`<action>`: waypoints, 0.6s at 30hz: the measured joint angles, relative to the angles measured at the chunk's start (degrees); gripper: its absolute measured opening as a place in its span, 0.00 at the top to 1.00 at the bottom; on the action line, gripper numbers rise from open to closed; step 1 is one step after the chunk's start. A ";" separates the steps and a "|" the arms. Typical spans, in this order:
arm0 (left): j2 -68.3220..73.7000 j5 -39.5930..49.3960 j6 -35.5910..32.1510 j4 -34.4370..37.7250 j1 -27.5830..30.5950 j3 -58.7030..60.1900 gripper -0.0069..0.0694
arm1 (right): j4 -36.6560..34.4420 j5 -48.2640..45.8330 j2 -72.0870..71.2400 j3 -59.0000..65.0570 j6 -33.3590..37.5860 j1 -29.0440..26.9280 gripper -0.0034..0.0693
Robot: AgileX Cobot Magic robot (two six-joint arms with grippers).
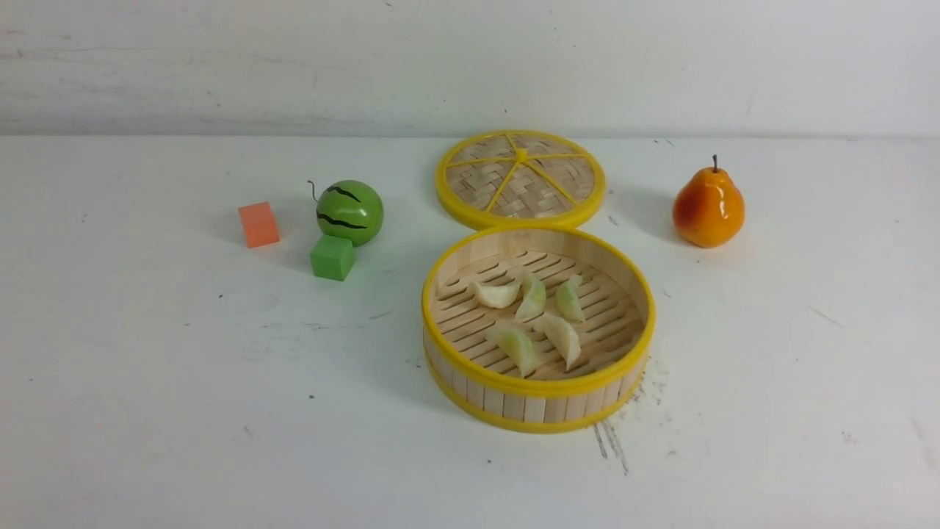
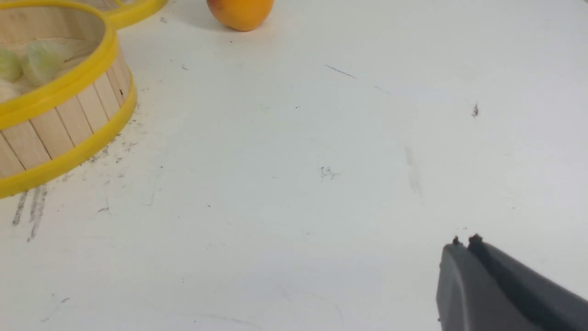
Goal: Put the dumplings into the steamer on the white table.
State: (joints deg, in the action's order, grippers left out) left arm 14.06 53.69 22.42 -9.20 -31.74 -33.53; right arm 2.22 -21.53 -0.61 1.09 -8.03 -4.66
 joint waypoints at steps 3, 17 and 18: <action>0.00 0.00 0.00 0.00 0.00 0.00 0.69 | 0.00 0.00 0.00 0.00 0.00 0.00 0.96; -5.35 -31.04 -0.50 -0.59 13.96 15.80 0.93 | 0.00 0.00 0.00 0.00 0.00 0.00 0.95; -6.60 -33.75 -0.99 0.08 16.11 17.59 0.93 | 0.00 0.00 0.00 0.00 0.00 0.00 0.95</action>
State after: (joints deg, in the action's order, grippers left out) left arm 7.46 19.94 21.43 -9.11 -15.63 -15.94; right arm 2.22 -21.53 -0.61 1.09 -8.03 -4.66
